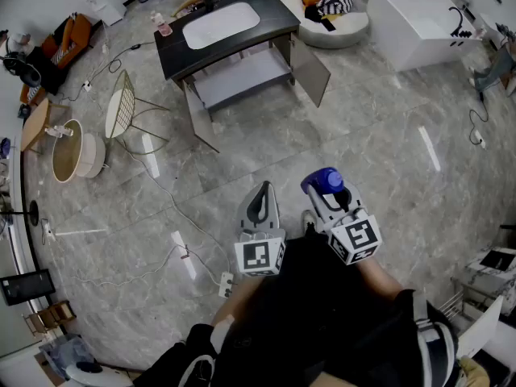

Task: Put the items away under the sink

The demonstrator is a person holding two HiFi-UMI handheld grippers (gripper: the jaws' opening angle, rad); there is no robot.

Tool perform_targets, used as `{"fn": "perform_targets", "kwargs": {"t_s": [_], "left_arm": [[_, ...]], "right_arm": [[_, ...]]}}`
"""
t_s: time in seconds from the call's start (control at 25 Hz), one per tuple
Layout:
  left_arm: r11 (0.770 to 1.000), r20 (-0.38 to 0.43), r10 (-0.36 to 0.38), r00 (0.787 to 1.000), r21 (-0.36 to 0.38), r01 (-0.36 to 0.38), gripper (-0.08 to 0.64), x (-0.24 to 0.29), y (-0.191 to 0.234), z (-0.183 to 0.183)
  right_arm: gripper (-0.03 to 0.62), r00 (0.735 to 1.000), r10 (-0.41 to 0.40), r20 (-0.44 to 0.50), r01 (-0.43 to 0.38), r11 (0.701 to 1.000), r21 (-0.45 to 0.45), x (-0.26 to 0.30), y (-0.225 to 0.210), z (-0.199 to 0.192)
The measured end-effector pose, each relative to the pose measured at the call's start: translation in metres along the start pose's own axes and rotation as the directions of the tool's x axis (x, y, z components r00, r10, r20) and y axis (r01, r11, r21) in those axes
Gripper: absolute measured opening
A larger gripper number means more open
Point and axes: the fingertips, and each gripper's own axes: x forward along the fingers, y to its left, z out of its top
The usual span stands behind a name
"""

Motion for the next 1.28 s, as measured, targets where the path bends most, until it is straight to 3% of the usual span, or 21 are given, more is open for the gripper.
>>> {"fn": "perform_targets", "kwargs": {"t_s": [0.44,0.92,1.2,1.28], "left_arm": [[1.000,-0.001,-0.021,1.000,0.002,0.021,0.015,-0.005,0.010,0.000],[0.998,-0.007,-0.063,0.998,-0.005,0.063,0.017,-0.006,0.056,-0.002],[0.997,0.002,-0.047,0.999,-0.059,0.047,0.015,0.025,0.073,-0.004],[0.998,-0.020,-0.046,0.999,-0.040,0.045,0.015,0.039,0.081,-0.008]], "right_arm": [[0.153,1.000,-0.018,0.003,0.018,1.000,0.016,0.006,0.009,-0.001],[0.153,0.998,-0.053,0.019,0.053,0.999,0.007,0.042,0.040,0.003],[0.153,0.997,-0.073,-0.003,0.073,0.997,0.037,0.075,0.022,0.002],[0.153,0.997,-0.071,-0.005,0.071,0.997,0.041,0.092,0.011,0.004]]}}
